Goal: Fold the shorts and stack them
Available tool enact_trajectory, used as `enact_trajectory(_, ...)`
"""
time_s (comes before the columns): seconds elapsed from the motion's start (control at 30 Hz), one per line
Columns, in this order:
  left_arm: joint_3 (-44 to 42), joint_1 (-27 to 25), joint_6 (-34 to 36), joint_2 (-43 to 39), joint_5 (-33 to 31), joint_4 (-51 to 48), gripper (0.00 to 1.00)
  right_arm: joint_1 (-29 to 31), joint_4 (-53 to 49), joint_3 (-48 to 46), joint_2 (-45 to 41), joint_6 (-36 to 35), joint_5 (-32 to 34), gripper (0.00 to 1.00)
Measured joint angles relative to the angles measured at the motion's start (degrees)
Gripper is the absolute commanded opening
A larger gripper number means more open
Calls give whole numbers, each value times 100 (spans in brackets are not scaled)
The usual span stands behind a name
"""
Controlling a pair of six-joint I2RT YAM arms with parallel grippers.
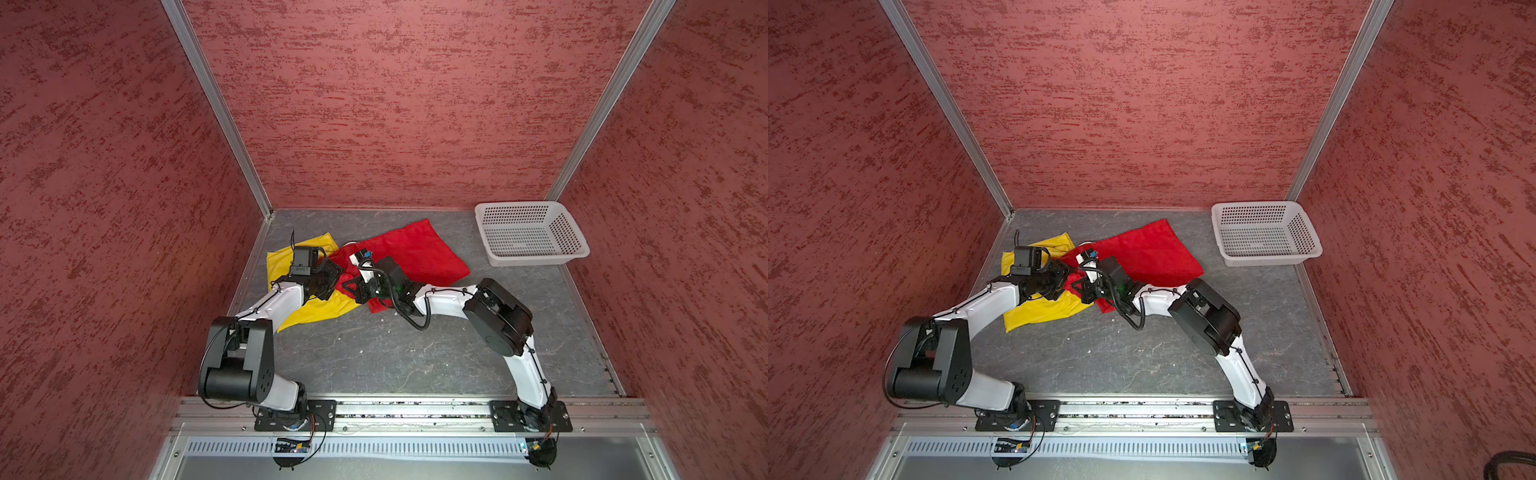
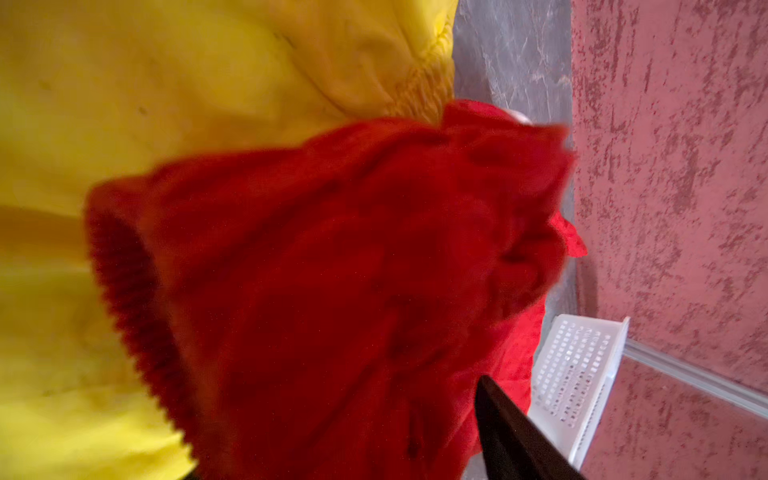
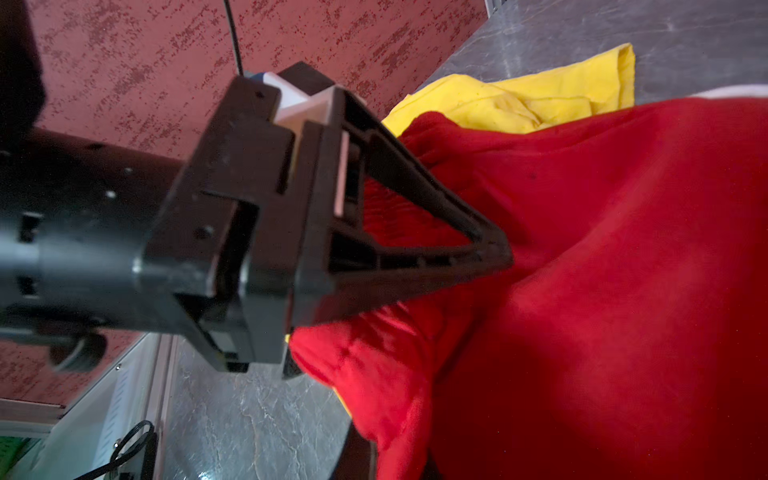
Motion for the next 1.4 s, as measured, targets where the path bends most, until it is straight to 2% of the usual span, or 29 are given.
enact_trajectory(0.1,31,70,2,85,149,146,14,7,125,-61,-7,153,-74,22)
enact_trajectory(0.13,76,90,13,120,173,162,3,4,151,-90,-15,210,-96,33)
enact_trajectory(0.17,149,109,70,160,192,151,0,4,184,-136,-39,221,-118,43)
enact_trajectory(0.23,402,142,234,245,236,-15,0,7,219,-280,-138,306,-149,53)
enact_trajectory(0.37,1075,192,710,389,372,-514,0,-79,334,-839,-638,400,-205,59)
enact_trajectory(0.5,1554,295,1196,402,560,-931,0,-435,376,-1462,-1399,538,-260,52)
enact_trajectory(0.63,2028,387,1661,553,645,-1467,1,-887,138,-1827,-1904,529,90,22)
enact_trajectory(0.73,2208,396,1915,645,643,-1718,3,-1023,-179,-1996,-2002,463,437,10)
enact_trajectory(0.9,2264,391,2201,645,667,-2063,4,-898,-645,-2094,-1744,490,623,8)
enact_trajectory(1.07,2605,374,2402,662,664,-2417,7,-549,-1023,-1871,-1047,542,686,6)
enact_trajectory(1.2,3182,275,2573,741,595,-2817,8,-192,-1108,-1620,-640,656,656,4)
enact_trajectory(1.4,4205,-76,2916,1121,354,-3394,8,269,-1108,-1440,-492,868,562,2)
